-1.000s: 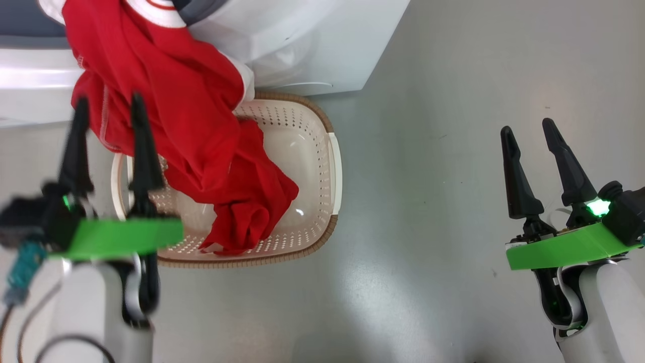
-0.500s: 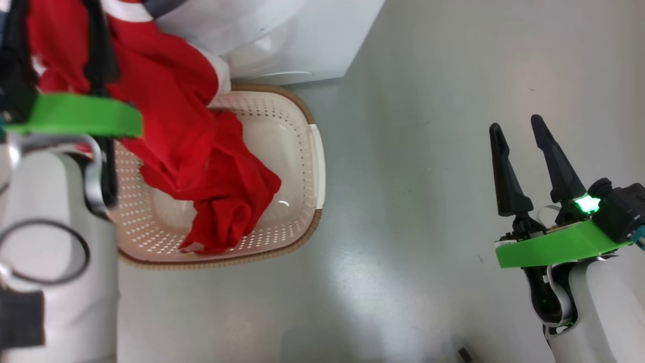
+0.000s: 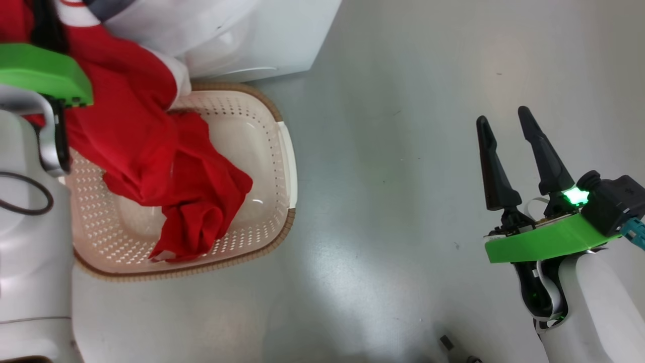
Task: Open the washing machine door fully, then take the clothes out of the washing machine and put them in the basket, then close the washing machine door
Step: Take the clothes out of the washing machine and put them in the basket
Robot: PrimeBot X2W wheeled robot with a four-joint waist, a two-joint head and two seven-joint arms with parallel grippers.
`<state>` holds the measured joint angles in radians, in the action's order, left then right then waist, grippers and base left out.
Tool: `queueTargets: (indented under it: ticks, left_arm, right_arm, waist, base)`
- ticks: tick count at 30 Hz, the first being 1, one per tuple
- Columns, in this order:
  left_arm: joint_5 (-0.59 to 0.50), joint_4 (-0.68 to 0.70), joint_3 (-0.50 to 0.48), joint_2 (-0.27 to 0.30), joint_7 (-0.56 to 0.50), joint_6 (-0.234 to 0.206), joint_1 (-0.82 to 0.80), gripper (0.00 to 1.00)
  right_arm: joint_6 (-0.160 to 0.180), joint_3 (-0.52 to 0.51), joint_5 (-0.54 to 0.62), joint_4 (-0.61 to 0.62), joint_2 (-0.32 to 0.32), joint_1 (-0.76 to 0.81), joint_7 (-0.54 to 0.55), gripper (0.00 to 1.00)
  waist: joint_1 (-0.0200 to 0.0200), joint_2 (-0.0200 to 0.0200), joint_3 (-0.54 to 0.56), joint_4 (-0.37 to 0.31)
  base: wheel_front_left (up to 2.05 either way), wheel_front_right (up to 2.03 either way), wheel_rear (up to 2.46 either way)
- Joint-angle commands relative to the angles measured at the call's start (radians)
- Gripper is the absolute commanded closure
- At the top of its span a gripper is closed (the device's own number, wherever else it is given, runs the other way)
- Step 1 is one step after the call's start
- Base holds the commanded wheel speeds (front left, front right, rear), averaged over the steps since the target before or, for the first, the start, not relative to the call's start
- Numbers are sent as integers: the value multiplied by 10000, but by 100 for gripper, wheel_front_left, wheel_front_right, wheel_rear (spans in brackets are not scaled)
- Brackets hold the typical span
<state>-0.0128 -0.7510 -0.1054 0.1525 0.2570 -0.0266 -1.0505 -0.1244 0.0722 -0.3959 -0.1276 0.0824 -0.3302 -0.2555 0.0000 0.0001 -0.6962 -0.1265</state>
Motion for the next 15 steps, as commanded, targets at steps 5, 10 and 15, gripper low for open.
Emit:
queueTargets:
  ticks: [5, 10, 15]
  left_arm:
    - [-120, -308, -60, 710, 48, -275, -155, 0]
    - [-18, -717, -28, 825, 48, -356, -230, 16]
    - [103, -956, -1, 870, 48, -367, -292, 95]
  right_arm:
    - [-63, 289, -23, 188, -63, 130, -63, 0]
    - [-63, 308, -27, 189, -61, 138, -63, 0]
    - [-63, 273, -9, 203, -55, 151, -63, 0]
  waist:
    - [0, -1, 10, -200]
    - [0, -1, 17, -261]
    - [0, -1, 36, -264]
  base:
    - [0, 0, 0]
    - [0, 0, 0]
    - [0, 0, 0]
